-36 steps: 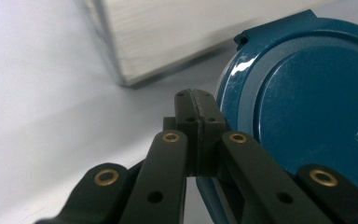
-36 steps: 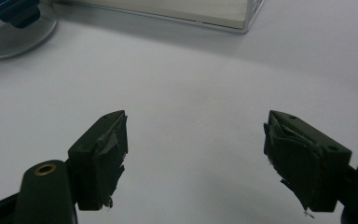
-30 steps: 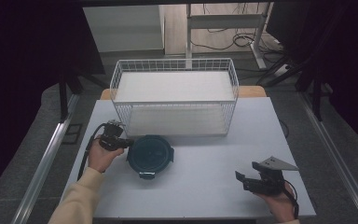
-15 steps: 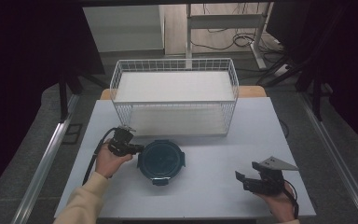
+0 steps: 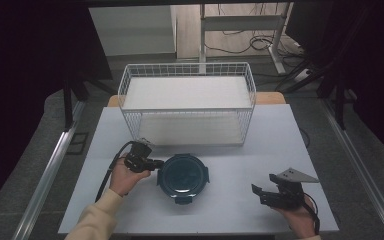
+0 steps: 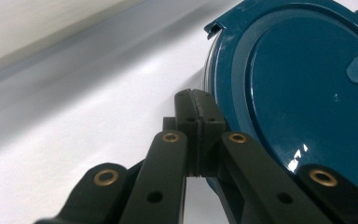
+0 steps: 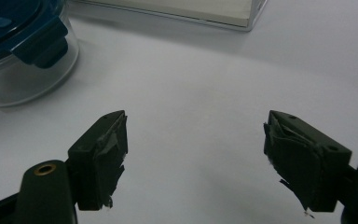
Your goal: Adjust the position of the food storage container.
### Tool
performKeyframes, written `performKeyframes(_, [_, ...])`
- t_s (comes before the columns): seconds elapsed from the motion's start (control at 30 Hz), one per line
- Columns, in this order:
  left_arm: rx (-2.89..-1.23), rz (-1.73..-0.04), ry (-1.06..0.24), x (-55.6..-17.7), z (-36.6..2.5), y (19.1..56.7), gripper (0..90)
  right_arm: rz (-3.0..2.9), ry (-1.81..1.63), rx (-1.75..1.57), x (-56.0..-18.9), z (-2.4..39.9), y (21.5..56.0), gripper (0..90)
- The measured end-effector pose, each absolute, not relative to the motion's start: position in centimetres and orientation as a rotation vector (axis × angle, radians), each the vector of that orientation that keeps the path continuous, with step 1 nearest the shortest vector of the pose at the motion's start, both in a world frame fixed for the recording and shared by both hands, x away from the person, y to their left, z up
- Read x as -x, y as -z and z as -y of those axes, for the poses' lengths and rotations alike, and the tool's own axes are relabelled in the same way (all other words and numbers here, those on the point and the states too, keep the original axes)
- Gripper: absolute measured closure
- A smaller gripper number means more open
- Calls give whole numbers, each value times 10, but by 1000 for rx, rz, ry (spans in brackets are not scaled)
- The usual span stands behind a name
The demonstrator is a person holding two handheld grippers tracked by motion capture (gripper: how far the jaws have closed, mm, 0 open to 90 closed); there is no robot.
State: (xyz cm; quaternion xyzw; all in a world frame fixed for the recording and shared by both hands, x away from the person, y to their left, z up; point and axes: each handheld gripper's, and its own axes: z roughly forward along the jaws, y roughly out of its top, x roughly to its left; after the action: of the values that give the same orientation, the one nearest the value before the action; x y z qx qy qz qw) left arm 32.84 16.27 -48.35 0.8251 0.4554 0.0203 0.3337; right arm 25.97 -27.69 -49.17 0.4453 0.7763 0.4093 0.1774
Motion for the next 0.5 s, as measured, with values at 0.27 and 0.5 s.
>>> performKeyframes(0.27, [-2160, -1159, -35, -324, -149, 484, 900, -2190, -1162, -1266, -260, 278, 491, 213])
performKeyframes(0.5, [-2160, -1140, -5, -323, -141, 484, 900, -2181, -1165, -1271, -260, 279, 491, 213])
